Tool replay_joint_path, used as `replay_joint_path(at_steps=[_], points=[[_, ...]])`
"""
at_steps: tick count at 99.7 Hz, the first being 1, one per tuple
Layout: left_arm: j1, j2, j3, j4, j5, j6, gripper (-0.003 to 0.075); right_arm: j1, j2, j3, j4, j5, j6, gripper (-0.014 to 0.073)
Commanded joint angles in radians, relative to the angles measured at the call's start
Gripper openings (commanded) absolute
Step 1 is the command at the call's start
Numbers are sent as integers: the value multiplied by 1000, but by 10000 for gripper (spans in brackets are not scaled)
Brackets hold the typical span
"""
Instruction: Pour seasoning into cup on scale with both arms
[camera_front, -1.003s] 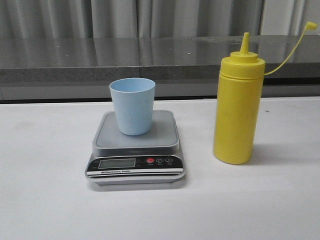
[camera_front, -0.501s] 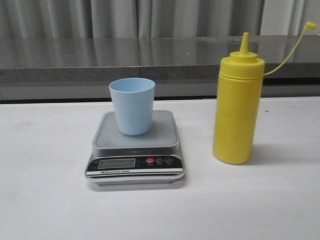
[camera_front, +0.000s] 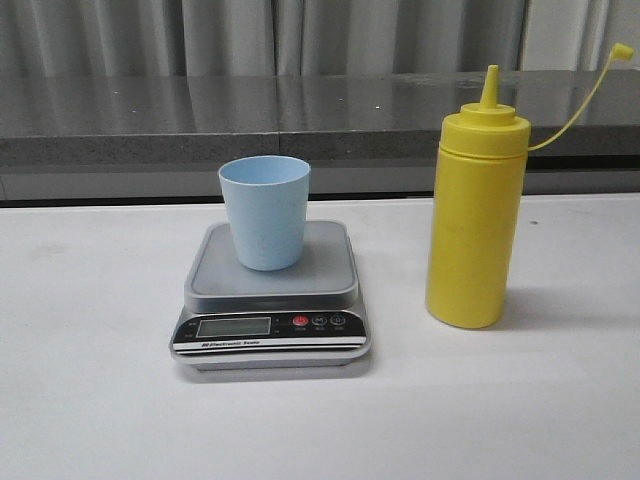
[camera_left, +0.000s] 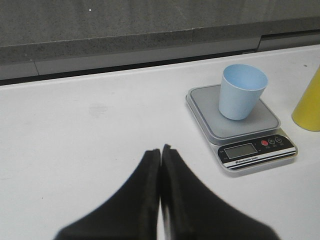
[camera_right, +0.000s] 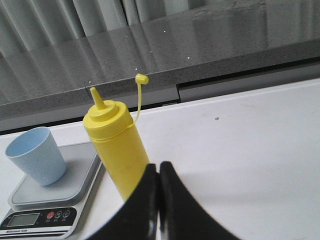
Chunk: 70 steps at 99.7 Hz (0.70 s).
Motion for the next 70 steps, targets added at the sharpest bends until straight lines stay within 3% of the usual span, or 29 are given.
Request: replay_joint_path(at_steps=[1, 22, 44, 70], points=[[3, 9, -26, -5, -68, -12, -13, -6, -3, -23, 0, -71, -17, -69], [3, 9, -26, -5, -68, -12, -13, -11, -100, 33, 0, -82, -17, -69], [3, 9, -26, -5, -68, -12, -13, -83, -213, 112, -23, -109, -17, -69], [3, 9, -26, -5, -68, -12, -13, -115, -223, 235, -116, -303, -28, -69]])
